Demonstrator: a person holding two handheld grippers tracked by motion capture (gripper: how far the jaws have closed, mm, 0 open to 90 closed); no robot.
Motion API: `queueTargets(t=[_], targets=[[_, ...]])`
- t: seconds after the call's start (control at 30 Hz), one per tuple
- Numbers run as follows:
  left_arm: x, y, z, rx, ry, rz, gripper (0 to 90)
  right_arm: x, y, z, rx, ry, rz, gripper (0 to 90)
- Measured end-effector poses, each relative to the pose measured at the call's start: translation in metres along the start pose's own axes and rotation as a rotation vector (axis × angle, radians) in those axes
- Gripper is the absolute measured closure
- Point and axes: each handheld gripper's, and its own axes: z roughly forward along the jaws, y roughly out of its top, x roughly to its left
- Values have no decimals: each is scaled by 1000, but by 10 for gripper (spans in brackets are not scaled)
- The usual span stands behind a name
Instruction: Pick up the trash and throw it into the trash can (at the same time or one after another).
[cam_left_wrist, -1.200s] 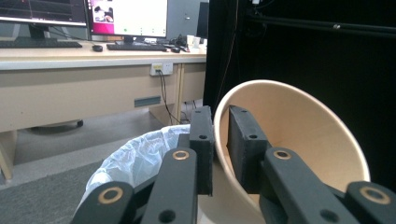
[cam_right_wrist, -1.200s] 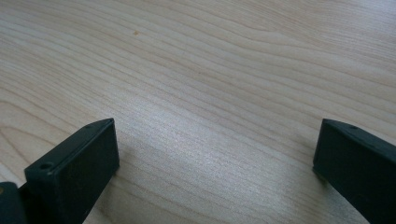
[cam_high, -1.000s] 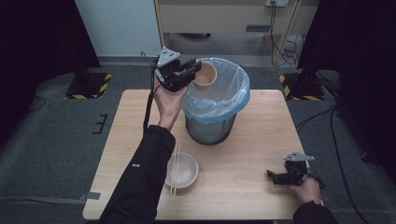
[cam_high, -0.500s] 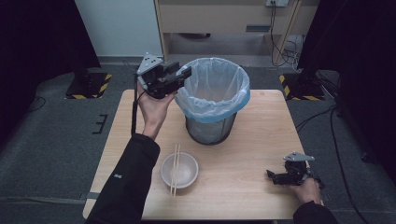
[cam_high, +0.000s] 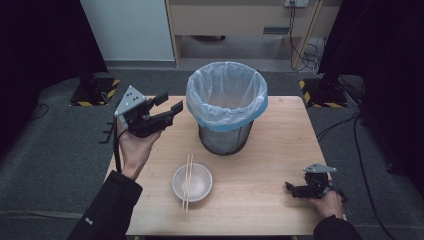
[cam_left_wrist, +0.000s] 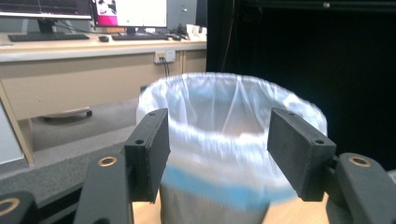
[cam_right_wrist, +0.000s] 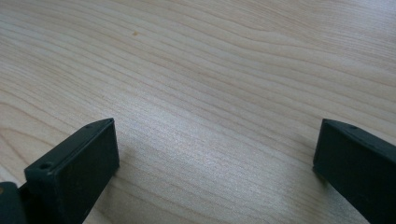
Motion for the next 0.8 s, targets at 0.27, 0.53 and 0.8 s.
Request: queueTargets(t=[0.27, 0.53, 0.8], targets=[[7, -43, -25, 58, 3, -58, 366, 0, 0, 0, 0, 0, 0, 4], [0, -94, -23, 150, -16, -86, 353, 0, 0, 0, 0, -1, 0, 4], [3, -141, -13, 256, -28, -161, 344, 1, 0, 0, -1, 0, 2, 3]])
